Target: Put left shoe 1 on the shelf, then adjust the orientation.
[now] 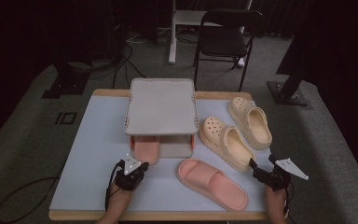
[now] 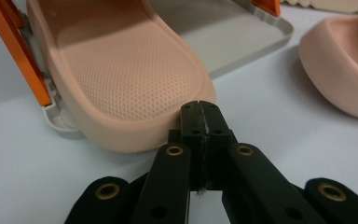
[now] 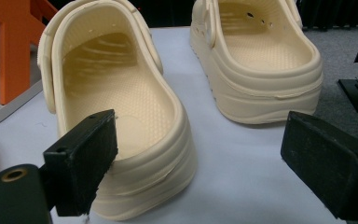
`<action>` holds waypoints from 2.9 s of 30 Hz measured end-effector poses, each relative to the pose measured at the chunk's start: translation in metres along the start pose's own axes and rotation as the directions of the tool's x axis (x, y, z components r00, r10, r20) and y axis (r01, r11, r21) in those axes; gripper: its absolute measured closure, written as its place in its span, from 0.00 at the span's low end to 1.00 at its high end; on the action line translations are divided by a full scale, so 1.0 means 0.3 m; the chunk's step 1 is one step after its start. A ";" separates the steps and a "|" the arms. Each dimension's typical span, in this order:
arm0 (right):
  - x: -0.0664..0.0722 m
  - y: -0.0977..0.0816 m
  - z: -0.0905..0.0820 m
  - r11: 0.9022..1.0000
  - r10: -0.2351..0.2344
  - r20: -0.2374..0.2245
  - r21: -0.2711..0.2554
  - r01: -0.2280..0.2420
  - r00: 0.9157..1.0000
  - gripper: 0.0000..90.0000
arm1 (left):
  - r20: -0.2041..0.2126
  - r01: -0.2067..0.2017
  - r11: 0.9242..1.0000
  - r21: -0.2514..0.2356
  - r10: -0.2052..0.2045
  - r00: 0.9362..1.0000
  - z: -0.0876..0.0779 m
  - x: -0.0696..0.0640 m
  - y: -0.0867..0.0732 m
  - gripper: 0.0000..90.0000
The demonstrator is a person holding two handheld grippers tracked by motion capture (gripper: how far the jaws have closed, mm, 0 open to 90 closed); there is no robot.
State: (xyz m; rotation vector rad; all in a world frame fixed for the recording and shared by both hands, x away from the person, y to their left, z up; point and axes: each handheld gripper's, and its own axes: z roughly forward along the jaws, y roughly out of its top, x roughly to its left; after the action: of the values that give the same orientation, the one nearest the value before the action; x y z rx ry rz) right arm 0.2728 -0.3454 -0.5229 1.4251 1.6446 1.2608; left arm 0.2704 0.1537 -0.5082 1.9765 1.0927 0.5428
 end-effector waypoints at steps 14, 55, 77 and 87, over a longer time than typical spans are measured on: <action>0.000 0.000 0.000 1.000 -0.002 0.000 0.000 0.002 1.000 0.11 | -0.024 0.013 1.000 -0.001 -0.013 1.000 0.086 0.036 0.044 1.00; 0.063 0.158 -0.008 1.000 -0.015 -0.166 0.013 0.018 0.986 0.11 | 0.042 0.080 0.991 -0.104 -0.076 0.996 -0.116 0.196 -0.078 0.00; 0.077 0.271 0.165 0.971 -0.182 -0.293 0.096 0.218 0.939 0.41 | -0.048 0.145 0.970 -0.195 -0.157 0.986 -0.248 0.310 -0.159 0.00; 0.048 0.288 0.284 0.952 -0.209 -0.261 0.166 0.257 0.942 0.55 | -0.059 0.156 0.967 -0.202 -0.171 0.984 -0.250 0.316 -0.174 0.00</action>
State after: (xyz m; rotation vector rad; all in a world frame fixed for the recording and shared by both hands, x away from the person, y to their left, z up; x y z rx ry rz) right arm 0.3786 -0.3124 -0.4715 1.1764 2.0879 1.1956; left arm 0.2440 0.2827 -0.5069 1.6902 1.1893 0.6162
